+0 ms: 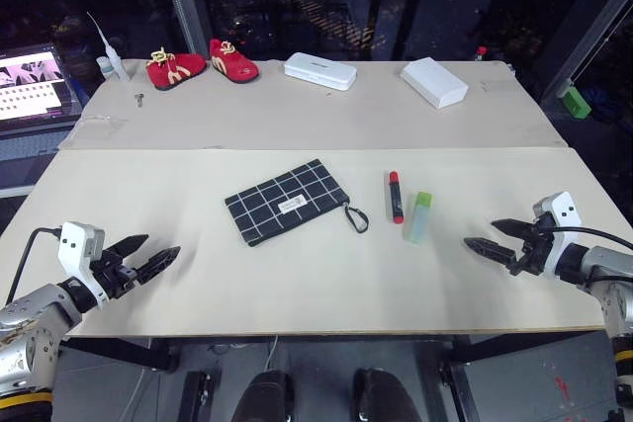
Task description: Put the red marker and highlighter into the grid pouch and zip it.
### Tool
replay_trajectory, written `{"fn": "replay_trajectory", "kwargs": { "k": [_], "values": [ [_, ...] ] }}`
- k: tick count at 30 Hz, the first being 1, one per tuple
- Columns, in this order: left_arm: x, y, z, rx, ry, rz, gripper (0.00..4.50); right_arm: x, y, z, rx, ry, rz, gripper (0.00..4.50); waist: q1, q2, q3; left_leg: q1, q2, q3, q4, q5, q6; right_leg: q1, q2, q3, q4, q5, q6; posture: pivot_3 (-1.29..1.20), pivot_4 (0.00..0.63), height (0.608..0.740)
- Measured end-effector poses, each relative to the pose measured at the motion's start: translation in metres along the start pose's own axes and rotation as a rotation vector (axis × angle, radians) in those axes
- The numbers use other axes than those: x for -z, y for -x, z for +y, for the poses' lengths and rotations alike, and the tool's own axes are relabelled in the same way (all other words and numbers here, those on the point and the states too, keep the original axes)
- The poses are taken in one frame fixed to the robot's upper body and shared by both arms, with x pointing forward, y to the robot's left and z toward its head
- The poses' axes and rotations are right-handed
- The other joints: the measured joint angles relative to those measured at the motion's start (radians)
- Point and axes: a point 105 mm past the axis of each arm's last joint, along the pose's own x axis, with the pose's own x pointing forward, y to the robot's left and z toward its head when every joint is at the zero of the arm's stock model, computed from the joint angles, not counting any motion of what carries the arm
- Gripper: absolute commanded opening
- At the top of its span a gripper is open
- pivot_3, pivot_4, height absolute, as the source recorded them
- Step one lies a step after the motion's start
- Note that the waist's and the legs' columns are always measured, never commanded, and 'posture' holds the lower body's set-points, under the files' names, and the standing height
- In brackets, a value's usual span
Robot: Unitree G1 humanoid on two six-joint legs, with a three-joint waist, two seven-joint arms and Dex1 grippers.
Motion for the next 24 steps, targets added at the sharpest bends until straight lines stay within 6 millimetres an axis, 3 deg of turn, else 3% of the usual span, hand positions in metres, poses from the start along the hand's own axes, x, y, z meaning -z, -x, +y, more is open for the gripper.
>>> {"fn": "replay_trajectory", "kwargs": {
  "k": [4, 6, 11, 18, 24],
  "values": [
    [-0.003, -0.003, -0.002, 0.039, -0.029, -0.025, 4.48, 0.000, -0.002, 0.001, -0.002, -0.001, -0.001, 4.50, 0.000, 0.000, 0.000, 0.000, 0.000, 0.000, 0.000, 0.000, 0.000, 0.000, 0.000, 0.000, 0.000, 0.000, 0.000, 0.00, 0.150, 0.740],
    [-0.008, -0.008, -0.001, 0.053, -0.104, -0.047, 4.50, -0.001, -0.007, 0.003, -0.010, -0.008, -0.015, 4.09, 0.001, 0.000, 0.000, 0.001, 0.000, 0.001, 0.000, 0.000, 0.000, 0.000, 0.000, 0.000, 0.000, 0.000, -0.001, 0.00, 0.150, 0.740],
    [-0.007, -0.017, -0.006, 0.089, -0.386, -0.038, 4.50, -0.004, -0.010, 0.002, -0.010, -0.018, -0.027, 2.45, 0.000, 0.000, 0.000, 0.001, 0.000, 0.002, 0.000, 0.000, 0.000, 0.000, 0.000, 0.001, 0.000, 0.001, -0.001, 0.00, 0.150, 0.740],
    [-0.009, -0.023, -0.008, 0.126, -0.563, -0.042, 4.50, -0.006, -0.011, 0.002, -0.017, -0.015, -0.033, 0.05, 0.001, 0.000, 0.000, 0.001, 0.000, 0.002, 0.000, 0.000, 0.000, 0.000, 0.000, 0.000, 0.000, 0.001, -0.001, 0.00, 0.150, 0.740],
    [-0.007, -0.034, -0.019, 0.220, -0.759, -0.004, 4.50, -0.022, -0.019, 0.008, -0.049, 0.013, -0.061, 0.05, -0.005, 0.000, 0.000, 0.001, 0.000, 0.003, 0.000, 0.000, 0.000, 0.000, 0.000, 0.001, 0.000, 0.002, -0.001, 0.00, 0.150, 0.740]
  ]
}}
